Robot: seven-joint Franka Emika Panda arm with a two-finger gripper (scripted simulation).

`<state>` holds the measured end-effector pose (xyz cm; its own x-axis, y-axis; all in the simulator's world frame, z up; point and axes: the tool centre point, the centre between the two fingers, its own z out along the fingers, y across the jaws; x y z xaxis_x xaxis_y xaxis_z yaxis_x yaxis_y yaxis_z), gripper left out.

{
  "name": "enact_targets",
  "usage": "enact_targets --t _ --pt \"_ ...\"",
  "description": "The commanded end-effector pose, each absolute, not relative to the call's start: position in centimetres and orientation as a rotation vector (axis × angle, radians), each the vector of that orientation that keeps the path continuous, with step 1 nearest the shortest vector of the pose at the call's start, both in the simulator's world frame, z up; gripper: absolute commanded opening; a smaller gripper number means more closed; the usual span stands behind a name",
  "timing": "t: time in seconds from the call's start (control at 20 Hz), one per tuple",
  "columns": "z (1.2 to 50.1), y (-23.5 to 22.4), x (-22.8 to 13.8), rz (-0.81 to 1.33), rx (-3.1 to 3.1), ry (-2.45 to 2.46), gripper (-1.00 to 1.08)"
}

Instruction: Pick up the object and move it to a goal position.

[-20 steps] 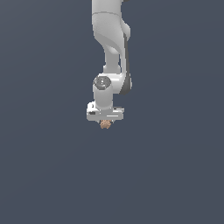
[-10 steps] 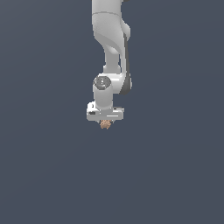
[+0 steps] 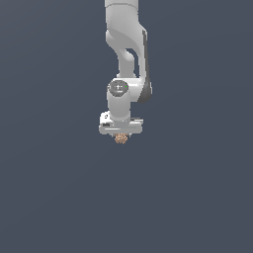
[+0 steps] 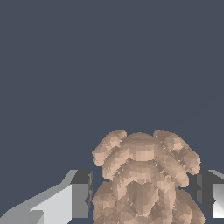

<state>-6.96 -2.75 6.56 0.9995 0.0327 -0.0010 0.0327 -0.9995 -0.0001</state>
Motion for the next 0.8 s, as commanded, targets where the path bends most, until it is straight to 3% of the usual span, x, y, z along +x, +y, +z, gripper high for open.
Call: enact_targets --t 0.0,0.75 --pt "8.0 -2.1 -6.7 0.000 -3.141 -0.052 -1.00" --pt "21.9 3.7 -3.9 0.000 -3.143 -0.052 -1.00"
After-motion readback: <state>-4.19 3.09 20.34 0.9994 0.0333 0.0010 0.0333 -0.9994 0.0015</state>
